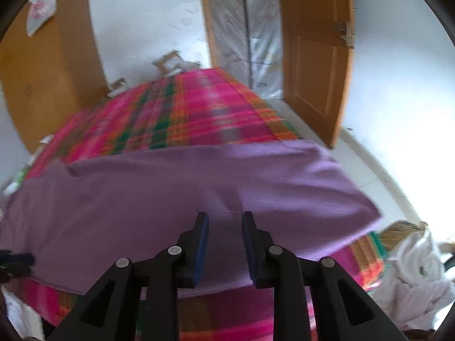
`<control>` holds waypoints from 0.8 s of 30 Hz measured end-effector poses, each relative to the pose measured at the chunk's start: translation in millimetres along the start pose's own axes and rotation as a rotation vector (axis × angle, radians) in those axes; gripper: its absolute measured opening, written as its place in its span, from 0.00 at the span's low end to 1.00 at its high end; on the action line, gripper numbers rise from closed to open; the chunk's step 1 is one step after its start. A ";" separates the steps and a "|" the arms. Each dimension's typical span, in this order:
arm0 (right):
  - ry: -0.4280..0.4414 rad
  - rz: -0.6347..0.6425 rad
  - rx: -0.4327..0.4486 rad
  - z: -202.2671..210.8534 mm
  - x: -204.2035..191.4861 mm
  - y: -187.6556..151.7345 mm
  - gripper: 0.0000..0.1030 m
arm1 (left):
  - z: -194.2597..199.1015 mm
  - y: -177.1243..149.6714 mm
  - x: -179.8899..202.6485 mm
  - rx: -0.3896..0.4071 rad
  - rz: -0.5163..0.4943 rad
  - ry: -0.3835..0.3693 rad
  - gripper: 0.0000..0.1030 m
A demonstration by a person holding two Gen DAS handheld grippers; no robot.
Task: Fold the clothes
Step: 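Withdraw the open right gripper from the folded sweater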
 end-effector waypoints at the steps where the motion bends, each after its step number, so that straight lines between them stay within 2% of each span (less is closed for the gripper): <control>1: 0.033 0.026 0.007 1.0 -13.7 1.7 0.24 | 2.7 -2.6 -1.6 0.005 0.004 -0.001 0.29; 3: 0.067 0.082 0.010 1.4 -38.4 -1.3 0.24 | 8.1 -7.5 -3.9 0.017 0.013 -0.005 0.29; 7: 0.191 0.160 -0.031 -1.4 -88.5 -12.3 0.24 | 14.5 -12.9 -6.4 0.036 0.024 -0.005 0.29; 12: 0.275 0.261 -0.071 1.7 -130.2 -34.1 0.24 | 23.6 -22.0 -9.8 0.051 0.032 -0.004 0.29; 14: 0.281 0.301 -0.072 5.0 -140.9 -45.0 0.28 | 27.8 -26.2 -11.8 0.055 0.034 -0.002 0.29; 18: 0.296 0.406 -0.057 20.1 -160.0 -58.1 0.28 | 49.8 -33.7 -33.3 0.095 0.048 0.098 0.29; 24: 0.343 0.416 -0.024 13.5 -193.2 -46.4 0.28 | 115.4 -37.2 -94.4 0.251 0.197 0.250 0.29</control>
Point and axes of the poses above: each gripper's, at about its wrist camera, not at the fingertips, and z roughly against the way its jaws point, x to its right, y to its top, the point moved 7 cm from there along -z, roughly the way its jaws point, and after that the axes turned 3 degrees about -y, right-handed, at the moved point
